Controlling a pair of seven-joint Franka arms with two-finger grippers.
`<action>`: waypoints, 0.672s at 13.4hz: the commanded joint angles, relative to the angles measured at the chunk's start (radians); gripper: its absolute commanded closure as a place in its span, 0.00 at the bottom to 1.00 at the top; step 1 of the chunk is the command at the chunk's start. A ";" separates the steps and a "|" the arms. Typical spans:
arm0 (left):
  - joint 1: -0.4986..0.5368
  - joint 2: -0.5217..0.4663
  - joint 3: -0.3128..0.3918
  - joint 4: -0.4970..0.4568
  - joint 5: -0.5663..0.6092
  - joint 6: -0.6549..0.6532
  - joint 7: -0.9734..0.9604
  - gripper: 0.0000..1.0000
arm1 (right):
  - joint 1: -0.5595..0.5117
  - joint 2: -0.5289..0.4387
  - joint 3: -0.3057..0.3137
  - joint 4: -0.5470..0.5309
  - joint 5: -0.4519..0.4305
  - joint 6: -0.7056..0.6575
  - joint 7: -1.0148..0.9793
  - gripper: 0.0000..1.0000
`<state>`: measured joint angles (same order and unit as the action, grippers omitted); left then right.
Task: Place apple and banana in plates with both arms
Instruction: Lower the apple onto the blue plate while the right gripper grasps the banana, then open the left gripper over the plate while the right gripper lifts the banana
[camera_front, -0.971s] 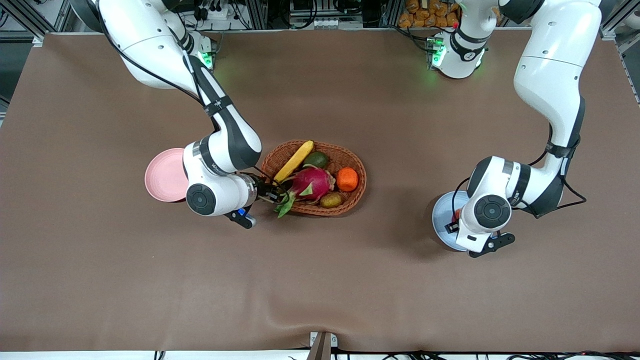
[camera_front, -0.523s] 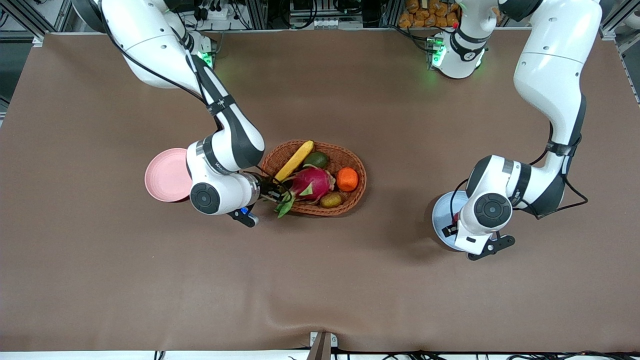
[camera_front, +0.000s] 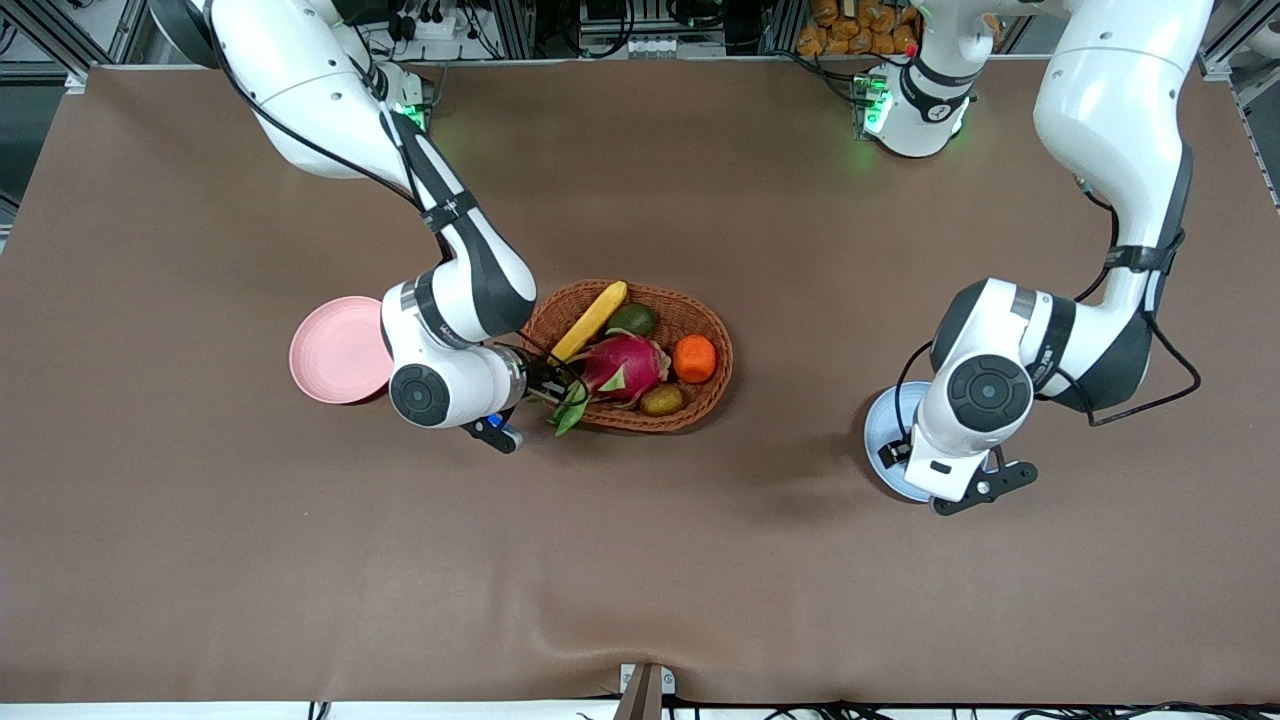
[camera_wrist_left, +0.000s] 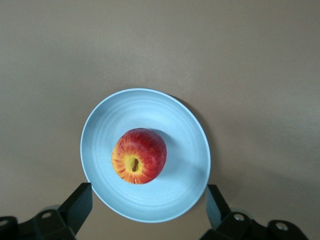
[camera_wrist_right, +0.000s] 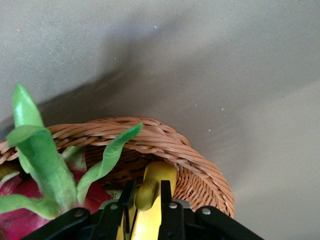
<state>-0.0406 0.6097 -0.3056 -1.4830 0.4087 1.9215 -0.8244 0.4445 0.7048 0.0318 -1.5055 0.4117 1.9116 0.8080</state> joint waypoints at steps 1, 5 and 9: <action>0.011 -0.042 -0.024 0.001 0.004 -0.042 0.002 0.00 | 0.002 0.018 -0.003 0.008 0.019 0.023 0.008 0.82; 0.018 -0.099 -0.027 0.001 -0.050 -0.056 0.094 0.00 | 0.002 0.015 -0.003 0.011 0.021 0.006 0.008 1.00; 0.018 -0.158 -0.027 0.001 -0.096 -0.079 0.151 0.00 | -0.045 -0.030 -0.003 0.092 0.022 -0.208 -0.004 1.00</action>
<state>-0.0335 0.4956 -0.3235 -1.4723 0.3470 1.8635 -0.7146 0.4368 0.7081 0.0270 -1.4568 0.4123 1.8173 0.8086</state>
